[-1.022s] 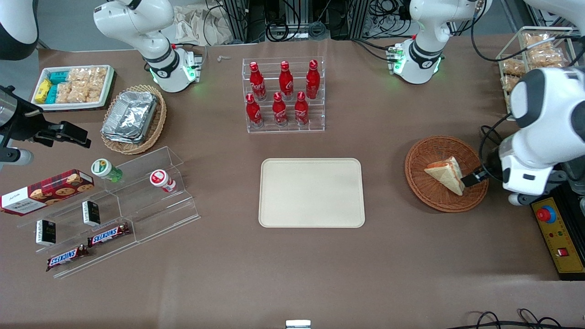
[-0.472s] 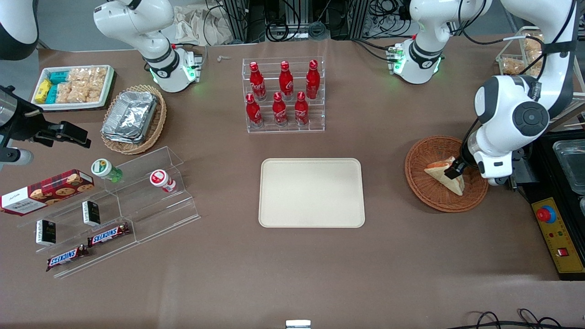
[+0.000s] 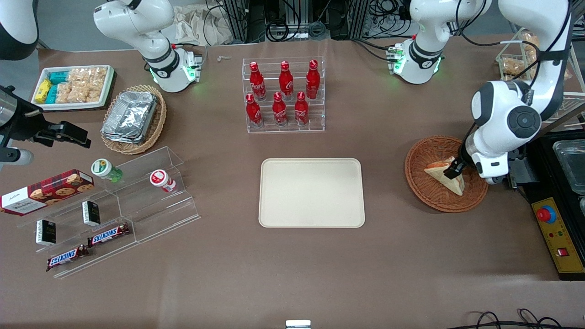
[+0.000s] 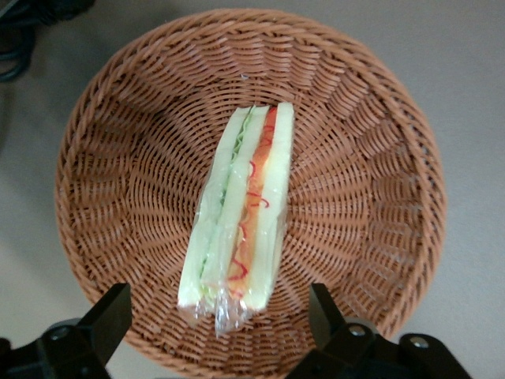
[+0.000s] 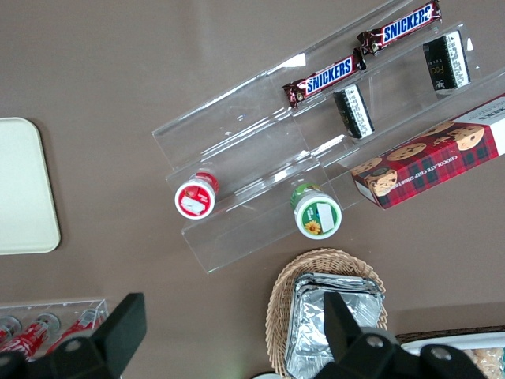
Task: Place sandwich from basket to tray
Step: 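Close the left gripper on the sandwich edge and lift it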
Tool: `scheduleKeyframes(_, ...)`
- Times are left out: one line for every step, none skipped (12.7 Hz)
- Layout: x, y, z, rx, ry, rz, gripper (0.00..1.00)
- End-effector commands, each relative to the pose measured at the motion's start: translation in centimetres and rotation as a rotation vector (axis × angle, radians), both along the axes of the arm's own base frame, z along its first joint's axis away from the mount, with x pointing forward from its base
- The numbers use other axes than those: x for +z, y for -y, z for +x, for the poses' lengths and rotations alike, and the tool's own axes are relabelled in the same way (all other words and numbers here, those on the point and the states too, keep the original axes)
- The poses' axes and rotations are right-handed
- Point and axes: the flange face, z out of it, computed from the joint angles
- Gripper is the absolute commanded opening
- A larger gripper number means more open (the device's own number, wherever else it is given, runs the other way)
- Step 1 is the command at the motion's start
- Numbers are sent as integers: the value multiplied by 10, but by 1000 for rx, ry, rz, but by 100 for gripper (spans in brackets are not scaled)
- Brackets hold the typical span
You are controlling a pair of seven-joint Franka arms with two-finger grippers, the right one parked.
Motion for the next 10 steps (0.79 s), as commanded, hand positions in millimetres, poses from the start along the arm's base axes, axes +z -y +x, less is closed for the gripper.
scheduleKeyframes(-23, 2, -6, 1, 26, 13, 100)
scheduleKeyframes(-29, 1, -5, 1, 29, 10, 100)
scheduleKeyframes(-37, 2, -5, 1, 28, 6, 100)
scheduleKeyframes(-44, 2, -4, -1, 28, 4, 100)
scheduleKeyframes(-50, 2, -4, -1, 31, 0, 100)
scheduleKeyframes(-57, -1, -4, 7, 20, -2, 100)
scheduleKeyframes(-60, -6, -3, 16, 17, -3, 100)
scheduleKeyframes(-59, -6, -3, 22, 19, -4, 100)
scheduleKeyframes(-60, -6, -2, 34, 19, -3, 89)
scheduleKeyframes(-62, -5, -2, 36, 15, -3, 64)
